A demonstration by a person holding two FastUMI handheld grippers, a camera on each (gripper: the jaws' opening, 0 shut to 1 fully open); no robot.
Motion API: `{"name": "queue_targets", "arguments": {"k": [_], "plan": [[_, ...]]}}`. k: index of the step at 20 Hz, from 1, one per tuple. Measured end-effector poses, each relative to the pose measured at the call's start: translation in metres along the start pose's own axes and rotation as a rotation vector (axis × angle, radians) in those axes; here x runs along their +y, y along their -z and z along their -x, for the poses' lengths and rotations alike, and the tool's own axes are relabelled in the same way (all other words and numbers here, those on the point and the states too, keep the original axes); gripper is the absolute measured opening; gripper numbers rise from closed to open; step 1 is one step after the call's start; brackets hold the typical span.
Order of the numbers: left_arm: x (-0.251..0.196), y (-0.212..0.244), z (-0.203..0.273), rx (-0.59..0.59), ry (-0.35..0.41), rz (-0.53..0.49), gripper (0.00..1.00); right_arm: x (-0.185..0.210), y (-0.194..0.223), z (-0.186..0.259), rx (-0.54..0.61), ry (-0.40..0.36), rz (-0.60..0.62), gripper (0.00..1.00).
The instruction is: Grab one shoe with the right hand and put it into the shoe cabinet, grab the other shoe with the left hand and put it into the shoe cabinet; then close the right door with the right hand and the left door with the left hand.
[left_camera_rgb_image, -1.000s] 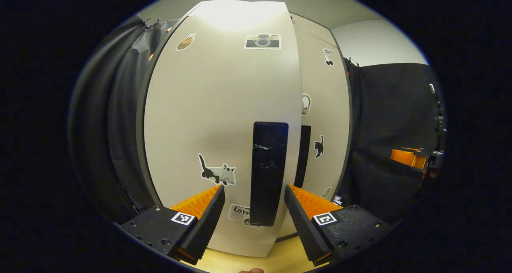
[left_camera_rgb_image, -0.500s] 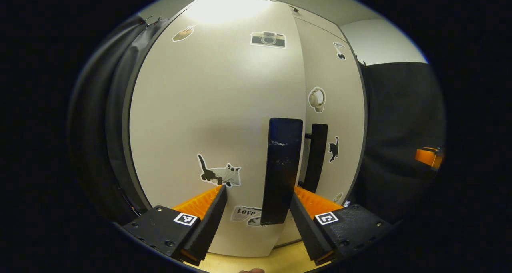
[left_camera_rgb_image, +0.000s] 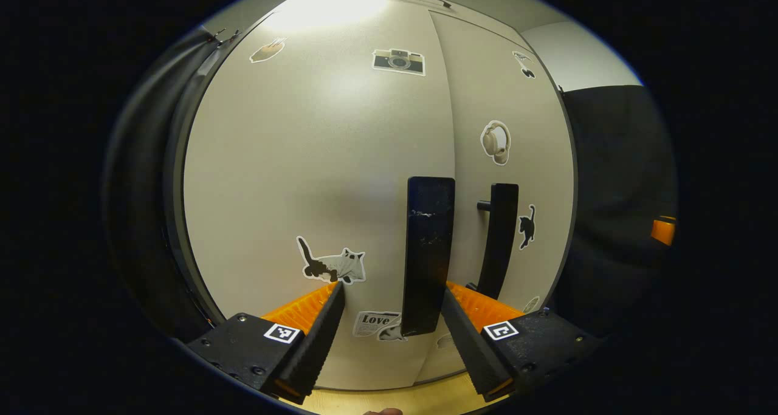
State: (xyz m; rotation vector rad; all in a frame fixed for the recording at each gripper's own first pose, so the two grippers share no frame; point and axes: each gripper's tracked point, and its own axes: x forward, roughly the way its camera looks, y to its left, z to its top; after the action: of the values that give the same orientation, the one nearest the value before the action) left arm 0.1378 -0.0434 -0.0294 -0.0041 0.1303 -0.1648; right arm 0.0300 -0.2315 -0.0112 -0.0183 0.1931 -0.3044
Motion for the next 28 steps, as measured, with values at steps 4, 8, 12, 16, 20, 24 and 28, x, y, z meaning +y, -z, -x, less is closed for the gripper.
{"name": "queue_targets", "arguments": {"k": [4,8,12,16,20,24,28], "plan": [[0.001,-0.001,-0.001,0.006,-0.015,0.006,0.95,0.006,-0.003,0.0,-0.004,-0.023,-0.005,0.85],[0.001,-0.001,0.0,0.01,-0.024,0.006,0.95,0.013,-0.009,0.006,-0.009,-0.051,-0.02,0.85],[0.0,-0.004,0.013,0.013,-0.044,0.019,0.94,0.023,-0.019,0.017,-0.028,-0.092,-0.027,0.85],[-0.002,-0.012,0.042,0.012,-0.071,0.007,0.94,0.035,-0.034,0.035,-0.052,-0.141,-0.021,0.85],[-0.012,-0.032,0.086,-0.003,-0.082,0.021,0.94,0.048,-0.058,0.06,-0.088,-0.201,-0.024,0.85],[-0.023,-0.063,0.136,-0.041,-0.091,-0.003,0.94,0.062,-0.079,0.088,-0.112,-0.251,-0.035,0.85],[-0.039,-0.089,0.175,-0.08,-0.095,-0.024,0.94,0.078,-0.091,0.114,-0.121,-0.303,-0.054,0.85]]}}
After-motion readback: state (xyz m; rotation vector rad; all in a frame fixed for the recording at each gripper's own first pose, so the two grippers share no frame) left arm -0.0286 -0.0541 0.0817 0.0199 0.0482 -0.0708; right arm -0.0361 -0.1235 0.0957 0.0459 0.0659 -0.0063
